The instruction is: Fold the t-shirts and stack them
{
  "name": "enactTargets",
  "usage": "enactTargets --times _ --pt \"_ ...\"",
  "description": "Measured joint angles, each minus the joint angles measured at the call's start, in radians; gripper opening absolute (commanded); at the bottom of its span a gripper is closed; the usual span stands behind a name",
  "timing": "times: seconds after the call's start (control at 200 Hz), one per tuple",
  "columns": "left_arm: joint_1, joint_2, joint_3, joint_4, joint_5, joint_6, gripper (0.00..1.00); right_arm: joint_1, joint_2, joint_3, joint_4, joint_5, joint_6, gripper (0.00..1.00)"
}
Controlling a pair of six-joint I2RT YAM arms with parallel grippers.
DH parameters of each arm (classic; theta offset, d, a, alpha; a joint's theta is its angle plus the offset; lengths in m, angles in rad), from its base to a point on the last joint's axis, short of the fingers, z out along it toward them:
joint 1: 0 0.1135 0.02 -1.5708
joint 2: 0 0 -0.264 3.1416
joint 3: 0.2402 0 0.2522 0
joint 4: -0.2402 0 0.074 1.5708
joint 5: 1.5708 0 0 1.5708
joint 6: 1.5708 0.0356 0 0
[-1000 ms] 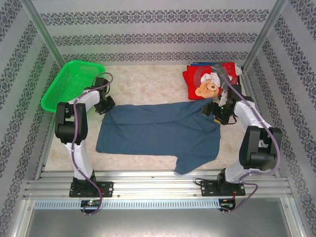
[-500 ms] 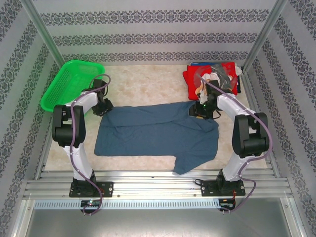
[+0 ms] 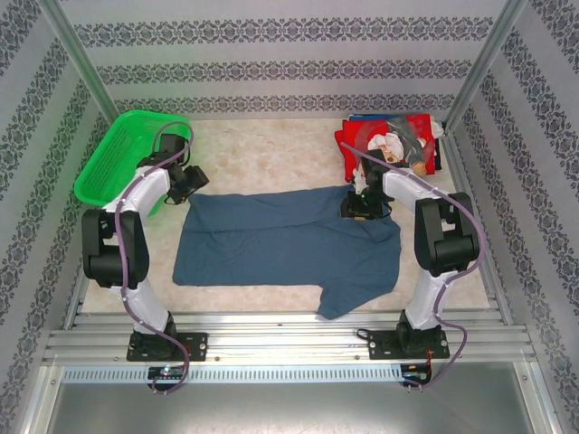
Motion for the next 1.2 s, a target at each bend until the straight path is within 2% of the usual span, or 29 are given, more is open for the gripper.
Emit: enactTargets --times 0.35,0.649,0.889,1.199 --pt "-0.013 -0.089 -0.040 0.014 0.013 -0.003 0.65 0.035 0.037 0.005 0.002 0.037 -0.007 0.33" --pt "-0.019 -0.148 -0.081 0.013 0.019 -0.003 0.65 0.058 0.046 0.014 0.002 0.089 -0.019 0.00" --pt "-0.019 -0.181 -0.102 0.013 0.019 -0.003 0.64 0.084 0.025 0.000 0.018 0.130 -0.026 0.00" --pt "-0.029 -0.203 -0.149 0.013 0.016 -0.002 0.64 0.159 -0.188 -0.158 0.070 0.187 -0.025 0.00"
